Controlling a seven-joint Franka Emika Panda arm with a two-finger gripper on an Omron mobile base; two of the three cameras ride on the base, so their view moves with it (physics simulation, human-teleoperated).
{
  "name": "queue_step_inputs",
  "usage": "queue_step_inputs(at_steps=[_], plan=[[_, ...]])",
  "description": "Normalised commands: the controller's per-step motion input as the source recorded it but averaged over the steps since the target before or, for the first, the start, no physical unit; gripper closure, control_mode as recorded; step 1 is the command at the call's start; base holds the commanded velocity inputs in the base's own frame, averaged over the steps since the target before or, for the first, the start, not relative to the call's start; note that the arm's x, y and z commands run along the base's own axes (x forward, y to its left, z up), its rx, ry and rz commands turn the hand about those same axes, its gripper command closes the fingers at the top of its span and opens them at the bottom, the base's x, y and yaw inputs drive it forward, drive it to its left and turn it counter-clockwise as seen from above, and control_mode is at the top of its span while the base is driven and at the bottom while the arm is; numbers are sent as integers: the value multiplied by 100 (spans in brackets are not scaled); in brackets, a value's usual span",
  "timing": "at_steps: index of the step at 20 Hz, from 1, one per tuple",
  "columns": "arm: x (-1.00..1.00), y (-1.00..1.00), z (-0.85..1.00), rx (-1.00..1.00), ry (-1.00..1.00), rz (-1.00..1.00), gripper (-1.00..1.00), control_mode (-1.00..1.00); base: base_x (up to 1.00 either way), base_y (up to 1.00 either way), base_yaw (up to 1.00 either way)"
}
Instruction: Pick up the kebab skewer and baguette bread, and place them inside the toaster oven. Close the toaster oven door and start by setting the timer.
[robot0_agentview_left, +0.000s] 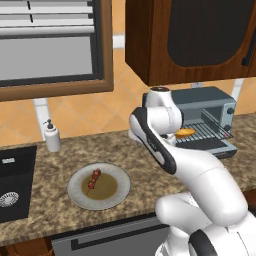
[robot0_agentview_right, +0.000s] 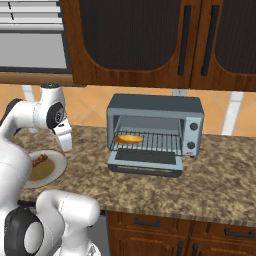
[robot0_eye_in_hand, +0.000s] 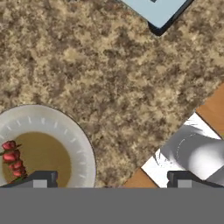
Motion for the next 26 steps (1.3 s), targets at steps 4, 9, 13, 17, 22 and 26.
queue_step_inputs(at_steps=[4, 9, 13, 17, 22, 26], plan=[[1, 100, -25, -7, 0, 36, -100, -100, 0, 0, 0], [5, 94, -6, -4, 0, 26, -100, -100, 0, 0, 0], [35, 42, -6, 0, 2, 16, -100, -100, 0, 0, 0], [46, 34, -39, 0, 1, 14, -100, -100, 0, 0, 0], [55, 58, -78, 0, 0, 3, -100, -100, 0, 0, 0], [53, 58, -78, 0, 0, 0, -100, -100, 0, 0, 0]])
